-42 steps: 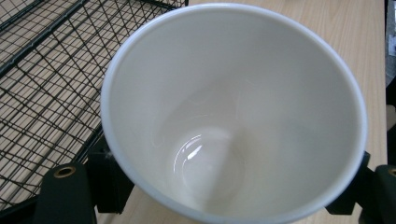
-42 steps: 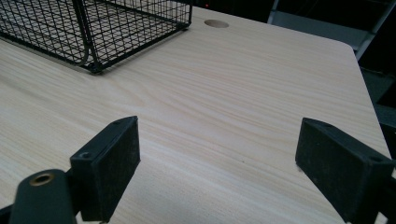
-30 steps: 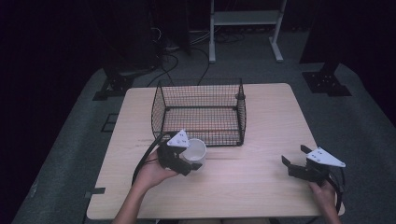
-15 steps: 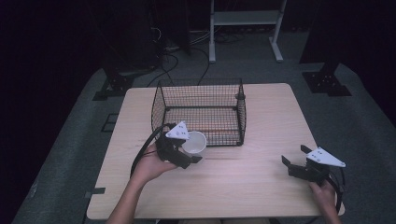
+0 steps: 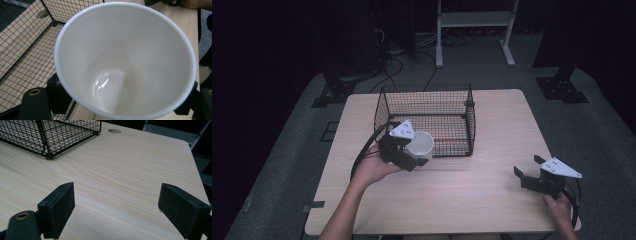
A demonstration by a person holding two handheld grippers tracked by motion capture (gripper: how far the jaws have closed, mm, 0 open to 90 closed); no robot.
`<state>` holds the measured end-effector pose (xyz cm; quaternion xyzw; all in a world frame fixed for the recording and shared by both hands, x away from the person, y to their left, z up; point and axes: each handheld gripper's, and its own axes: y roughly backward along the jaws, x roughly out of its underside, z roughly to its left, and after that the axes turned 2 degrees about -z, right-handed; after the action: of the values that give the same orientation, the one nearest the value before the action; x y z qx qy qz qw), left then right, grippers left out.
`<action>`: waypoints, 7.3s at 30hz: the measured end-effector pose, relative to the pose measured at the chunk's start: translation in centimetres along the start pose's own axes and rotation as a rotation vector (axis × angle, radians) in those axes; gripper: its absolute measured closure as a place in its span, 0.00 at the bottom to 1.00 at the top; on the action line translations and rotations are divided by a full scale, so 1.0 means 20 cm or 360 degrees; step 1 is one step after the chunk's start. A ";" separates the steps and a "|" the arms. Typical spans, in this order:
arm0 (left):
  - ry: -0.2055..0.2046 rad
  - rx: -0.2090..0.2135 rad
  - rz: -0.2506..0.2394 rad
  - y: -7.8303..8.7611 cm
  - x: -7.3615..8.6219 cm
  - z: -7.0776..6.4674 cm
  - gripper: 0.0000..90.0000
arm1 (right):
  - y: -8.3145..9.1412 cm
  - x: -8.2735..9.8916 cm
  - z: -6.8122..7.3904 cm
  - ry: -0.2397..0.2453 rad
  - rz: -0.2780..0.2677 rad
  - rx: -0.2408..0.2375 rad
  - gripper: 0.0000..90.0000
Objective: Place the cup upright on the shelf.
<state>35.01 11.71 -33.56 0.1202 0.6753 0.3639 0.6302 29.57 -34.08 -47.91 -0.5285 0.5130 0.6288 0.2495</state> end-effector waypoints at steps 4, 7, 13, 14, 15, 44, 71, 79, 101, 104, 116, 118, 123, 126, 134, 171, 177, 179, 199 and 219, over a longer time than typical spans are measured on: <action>-0.0019 -0.0007 0.0023 0.00 -0.04 0.03 0.24 | 0.00 0.00 0.00 0.0001 0.0001 0.0000 0.15; -0.0025 -0.0006 0.0032 0.00 -0.07 0.05 0.24 | 0.00 0.00 0.00 0.0000 0.0001 0.0000 0.15; -0.0039 0.0008 0.0053 -0.01 -0.14 0.10 0.24 | 0.00 0.00 0.00 0.0004 0.0002 -0.0001 0.15; -0.0044 0.0011 0.0051 -0.01 -0.15 0.11 0.24 | 0.00 0.00 0.00 0.0004 0.0003 0.0000 0.15; -0.0043 0.0011 0.0052 -0.01 -0.16 0.12 0.24 | 0.00 0.00 0.00 0.0000 0.0003 0.0001 0.15; -0.0023 -0.0010 0.0098 -0.04 -0.31 0.32 0.24 | 0.00 0.00 0.00 0.0000 -0.0006 0.0005 0.15; 0.0082 -0.0037 0.0153 -0.20 -0.30 0.53 0.24 | 0.00 0.00 0.00 0.0007 -0.0005 0.0001 0.15; 0.0120 -0.0031 0.0170 -0.27 -0.28 0.58 0.24 | 0.00 0.00 0.00 0.0010 -0.0004 -0.0002 0.14; 0.0151 -0.0014 0.0228 -0.48 -0.22 0.65 0.24 | 0.00 0.00 0.00 0.0009 -0.0014 -0.0014 0.15; 0.0155 -0.0005 0.0240 -0.50 -0.21 0.66 0.24 | 0.00 0.00 0.00 0.0009 -0.0015 -0.0015 0.15; 0.0176 0.0029 0.0293 -0.58 -0.17 0.69 0.24 | 0.01 0.00 0.00 -0.0001 -0.0020 -0.0014 0.15; 0.0180 0.0035 0.0300 -0.59 -0.16 0.70 0.24 | 0.01 0.00 0.00 -0.0002 -0.0022 -0.0015 0.15; 0.0204 0.0054 0.0324 -0.61 -0.13 0.72 0.24 | 0.01 0.00 0.00 -0.0002 -0.0022 -0.0017 0.15; 0.0211 0.0052 0.0324 -0.62 -0.13 0.73 0.24 | 0.01 0.00 0.00 -0.0003 -0.0023 -0.0016 0.15; 0.0229 0.0065 0.0341 -0.64 -0.12 0.73 0.24 | 0.01 0.00 0.00 -0.0003 -0.0023 -0.0016 0.15; 0.0210 0.0101 0.0420 -0.70 -0.07 0.72 0.23 | 0.01 0.00 0.00 -0.0005 -0.0027 -0.0021 0.15; 0.0220 0.0093 0.0396 -0.69 -0.05 0.72 0.23 | 0.01 0.00 -0.01 -0.0007 -0.0027 -0.0019 0.15; 0.0213 0.0092 0.0404 -0.68 -0.05 0.72 0.23 | 0.01 0.00 -0.01 -0.0008 -0.0027 -0.0017 0.15; 0.0215 0.0012 0.0302 -0.57 -0.09 0.68 0.09 | 0.01 0.00 0.00 -0.0005 -0.0021 -0.0017 0.15; 0.0164 -0.0070 0.0169 -0.37 -0.15 0.61 0.07 | 0.00 0.00 0.00 -0.0010 -0.0016 -0.0012 0.15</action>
<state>49.20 8.75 -35.41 0.1232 0.6913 0.4173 0.5769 29.52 -34.20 -47.90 -0.5301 0.5071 0.6311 0.2521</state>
